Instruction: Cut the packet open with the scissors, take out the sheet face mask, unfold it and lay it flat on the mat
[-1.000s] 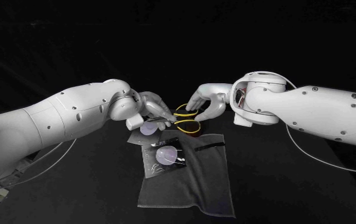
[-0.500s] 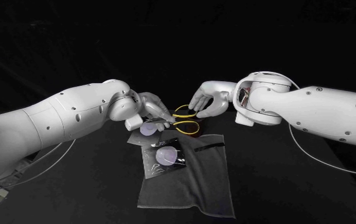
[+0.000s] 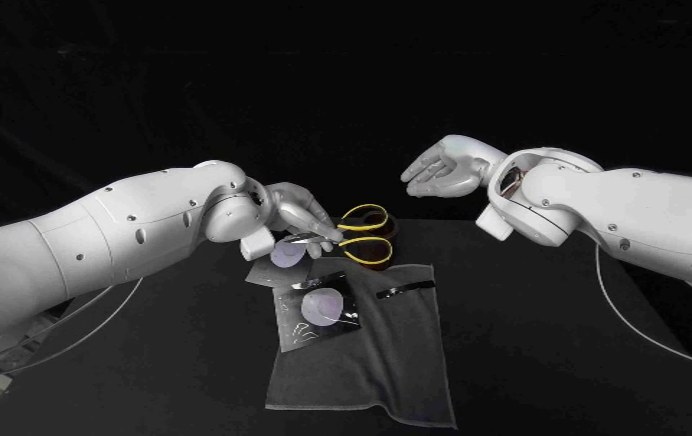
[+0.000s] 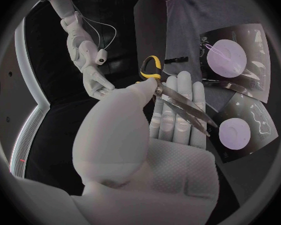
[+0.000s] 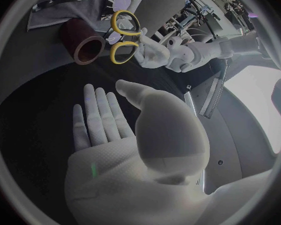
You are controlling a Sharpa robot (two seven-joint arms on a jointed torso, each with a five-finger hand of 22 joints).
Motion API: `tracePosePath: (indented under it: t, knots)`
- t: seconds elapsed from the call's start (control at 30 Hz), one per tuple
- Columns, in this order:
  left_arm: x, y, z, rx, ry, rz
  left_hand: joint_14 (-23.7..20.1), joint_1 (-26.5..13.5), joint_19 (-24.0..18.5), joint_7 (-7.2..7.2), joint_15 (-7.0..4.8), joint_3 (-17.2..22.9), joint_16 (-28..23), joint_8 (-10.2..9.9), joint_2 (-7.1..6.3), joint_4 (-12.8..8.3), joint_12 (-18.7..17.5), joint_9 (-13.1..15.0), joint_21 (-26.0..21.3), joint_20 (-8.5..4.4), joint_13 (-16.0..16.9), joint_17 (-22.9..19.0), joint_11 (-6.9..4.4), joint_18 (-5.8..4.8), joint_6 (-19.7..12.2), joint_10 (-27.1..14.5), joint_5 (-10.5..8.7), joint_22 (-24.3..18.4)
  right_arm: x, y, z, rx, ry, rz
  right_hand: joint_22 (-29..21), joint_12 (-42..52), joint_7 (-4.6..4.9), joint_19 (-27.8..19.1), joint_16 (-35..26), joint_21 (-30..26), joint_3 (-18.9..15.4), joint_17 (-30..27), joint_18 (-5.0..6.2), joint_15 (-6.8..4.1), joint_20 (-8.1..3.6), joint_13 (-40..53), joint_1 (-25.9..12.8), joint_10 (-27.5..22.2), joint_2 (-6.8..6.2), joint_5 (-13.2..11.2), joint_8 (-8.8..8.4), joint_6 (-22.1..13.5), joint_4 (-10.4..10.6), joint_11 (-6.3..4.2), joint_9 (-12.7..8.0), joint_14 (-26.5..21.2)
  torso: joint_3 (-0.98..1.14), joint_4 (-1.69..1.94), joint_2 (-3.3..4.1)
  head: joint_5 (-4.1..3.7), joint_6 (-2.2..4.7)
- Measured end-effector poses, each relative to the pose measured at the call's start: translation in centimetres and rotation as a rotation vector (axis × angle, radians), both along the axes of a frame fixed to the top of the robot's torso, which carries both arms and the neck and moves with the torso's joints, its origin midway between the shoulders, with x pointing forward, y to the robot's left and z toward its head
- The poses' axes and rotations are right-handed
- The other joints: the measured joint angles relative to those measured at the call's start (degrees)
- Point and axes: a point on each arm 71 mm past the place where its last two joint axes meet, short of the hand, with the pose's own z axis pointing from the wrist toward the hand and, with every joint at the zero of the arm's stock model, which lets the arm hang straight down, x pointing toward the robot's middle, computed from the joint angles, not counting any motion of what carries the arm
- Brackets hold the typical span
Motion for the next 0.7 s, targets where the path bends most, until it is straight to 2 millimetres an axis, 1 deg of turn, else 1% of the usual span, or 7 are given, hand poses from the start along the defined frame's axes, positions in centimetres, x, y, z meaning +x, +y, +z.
tracePosePath:
  t: [0.17,0.3,0.33,0.47,0.57,0.67,0.7]
  knots:
    - [-0.1,-0.1,0.2,-0.034,-0.022,-0.013,0.0,-0.2,0.0,0.07,0.00,0.0,0.0,0.0,-0.16,0.0,0.0,0.0,0.0,0.00,0.0,0.0,0.00,-0.01,-0.1,0.0,0.00,0.0,0.4,-1.0,-1.5,0.078,0.058,-0.074,0.7,0.0,0.29,5.7,0.5,1.9,-2.3,0.2,0.00,-0.33,-0.08,0.0,-1.6,0.9,-0.40,0.0,0.41,0.7,2.5,-0.16,0.1,1.5,0.10,-0.01,0.01,-0.04,0.10]
    - [-0.1,-0.4,0.4,-0.056,-0.036,-0.025,0.0,-0.2,0.0,0.07,0.00,0.0,0.0,0.0,-0.23,0.0,0.0,0.0,0.0,0.00,0.0,0.0,0.00,-0.02,-0.1,0.0,0.00,0.0,0.5,-1.1,-3.2,0.133,0.125,-0.116,0.3,0.0,0.29,6.6,0.5,1.8,-5.4,0.2,-0.02,-0.33,-0.11,0.0,-3.2,1.2,-1.07,-1.2,0.41,0.7,5.5,-0.02,0.0,1.5,0.10,-0.08,0.03,-0.03,0.13]
    - [-0.1,-0.6,0.5,-0.061,-0.040,-0.029,0.0,-0.2,0.0,0.07,0.00,0.0,0.0,-0.1,-0.23,0.0,0.0,0.0,0.0,0.00,0.0,0.0,0.00,-0.01,-0.1,0.0,0.00,0.0,0.5,-1.0,-3.7,0.151,0.148,-0.125,0.1,0.0,0.22,6.6,0.5,1.4,-6.3,0.2,-0.02,-0.33,-0.10,0.0,-3.4,1.2,-0.85,-1.3,0.41,0.5,6.4,-0.02,-0.1,1.5,0.10,-0.08,0.04,-0.03,0.15]
    - [-0.1,-1.1,0.6,-0.071,-0.050,-0.041,0.0,-0.5,0.0,0.06,0.00,0.0,-0.2,-0.2,-0.46,0.0,0.0,0.0,0.0,0.00,0.0,0.0,0.00,-0.03,-0.1,0.0,0.00,0.0,0.4,-0.4,-5.0,0.199,0.213,-0.138,-1.1,0.0,-0.16,5.0,0.1,-0.3,-12.9,-0.2,-0.02,0.29,-0.01,0.0,-3.8,0.7,-1.21,-0.5,0.40,-1.4,10.7,0.41,-0.4,0.8,0.14,-0.07,0.04,-0.12,0.20]
    - [0.0,-1.3,0.5,-0.069,-0.058,-0.043,0.0,-0.5,0.0,0.06,0.02,0.0,-0.2,-0.2,-0.46,0.0,-0.1,0.0,0.0,0.00,-0.1,0.0,0.00,-0.03,-0.1,0.0,0.00,0.0,0.3,-0.3,-5.7,0.249,0.261,-0.156,-2.0,0.0,-0.49,1.7,-0.7,-2.2,-18.7,-0.6,-0.03,0.72,0.00,0.0,-3.7,-0.4,-1.01,0.7,0.66,-2.7,14.3,0.91,-0.4,-1.0,0.18,-0.01,0.04,-0.09,0.23]
    - [0.2,-1.4,0.5,-0.063,-0.067,-0.042,-0.1,-0.5,0.0,0.06,0.10,0.0,-0.2,-0.2,-0.54,0.0,-0.2,0.5,0.0,0.00,-0.2,0.0,0.00,-0.04,-0.1,0.0,0.00,0.0,0.2,-0.3,-6.1,0.308,0.295,-0.163,-2.2,0.0,-0.93,-0.5,-1.1,-3.3,-24.2,-1.0,-0.03,1.23,0.01,0.0,-1.6,-1.5,1.00,0.5,1.51,-4.1,16.9,1.27,-0.5,-2.3,0.18,-0.01,0.07,-0.03,0.23]
    - [0.2,-1.5,0.5,-0.061,-0.069,-0.042,-0.1,-0.6,0.0,0.06,0.10,0.0,-0.2,-0.2,-0.61,0.0,-0.3,0.6,0.0,0.00,-0.2,0.1,0.00,-0.04,-0.1,0.0,0.00,0.0,0.2,-0.3,-6.1,0.325,0.303,-0.164,-2.2,0.0,-1.05,-0.6,-1.1,-3.3,-25.3,-1.0,-0.04,1.40,0.10,0.0,-1.4,-1.6,1.29,0.3,1.51,-4.2,17.1,1.32,-0.5,-2.5,0.18,-0.01,0.07,-0.03,0.23]
